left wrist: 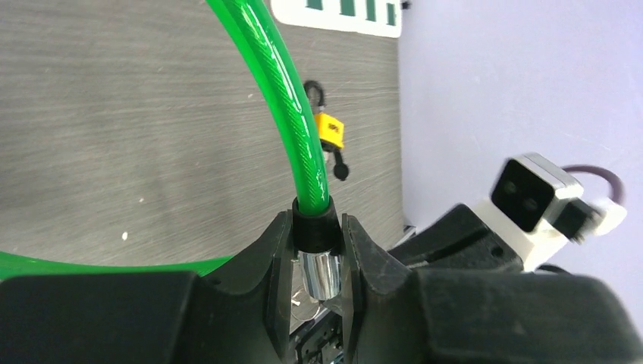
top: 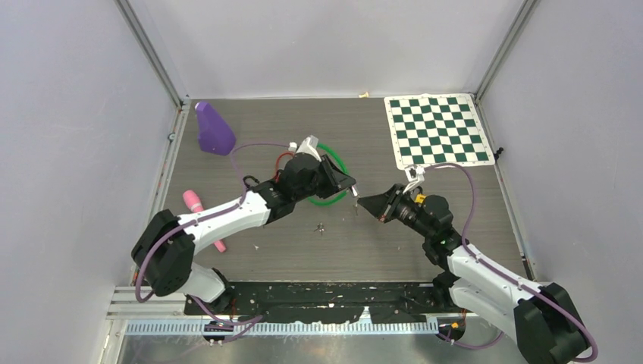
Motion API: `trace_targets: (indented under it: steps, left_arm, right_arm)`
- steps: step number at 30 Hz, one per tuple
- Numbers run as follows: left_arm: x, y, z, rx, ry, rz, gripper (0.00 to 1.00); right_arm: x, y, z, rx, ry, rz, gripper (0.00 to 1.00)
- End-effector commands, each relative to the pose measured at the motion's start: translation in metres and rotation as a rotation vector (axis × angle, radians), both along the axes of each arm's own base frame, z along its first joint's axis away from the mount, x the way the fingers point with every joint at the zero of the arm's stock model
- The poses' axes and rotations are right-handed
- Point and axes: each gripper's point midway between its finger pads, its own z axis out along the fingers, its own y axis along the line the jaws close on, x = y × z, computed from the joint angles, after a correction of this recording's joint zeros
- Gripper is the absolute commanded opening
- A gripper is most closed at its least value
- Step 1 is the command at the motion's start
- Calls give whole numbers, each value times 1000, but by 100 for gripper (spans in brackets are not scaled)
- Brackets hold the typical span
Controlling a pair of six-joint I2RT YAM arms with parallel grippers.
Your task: Unlock with the key
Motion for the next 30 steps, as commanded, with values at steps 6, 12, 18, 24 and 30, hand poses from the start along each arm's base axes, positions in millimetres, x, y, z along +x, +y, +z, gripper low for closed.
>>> trace_targets:
  steps: [6, 12, 18, 24, 30]
  left_arm:
    - [-96, -29, 168, -467, -479, -450, 0]
    - [-120, -20, 209, -605, -632, -577, 0]
    - [-127, -15, 221, -670, -681, -630, 0]
    - [-126, -13, 212, -672, -659, -633, 0]
    - [-126, -9, 211, -703, -673, -621, 0]
  right_arm:
    - [4, -1, 91, 412, -55, 101, 6]
    - [-5, 3, 126, 582, -35, 219, 5]
    - [-15, 4, 147, 651, -41, 289, 5]
    - [-8, 6, 128, 533, -28, 236, 5]
    - [-10, 8, 136, 510, -62, 249, 5]
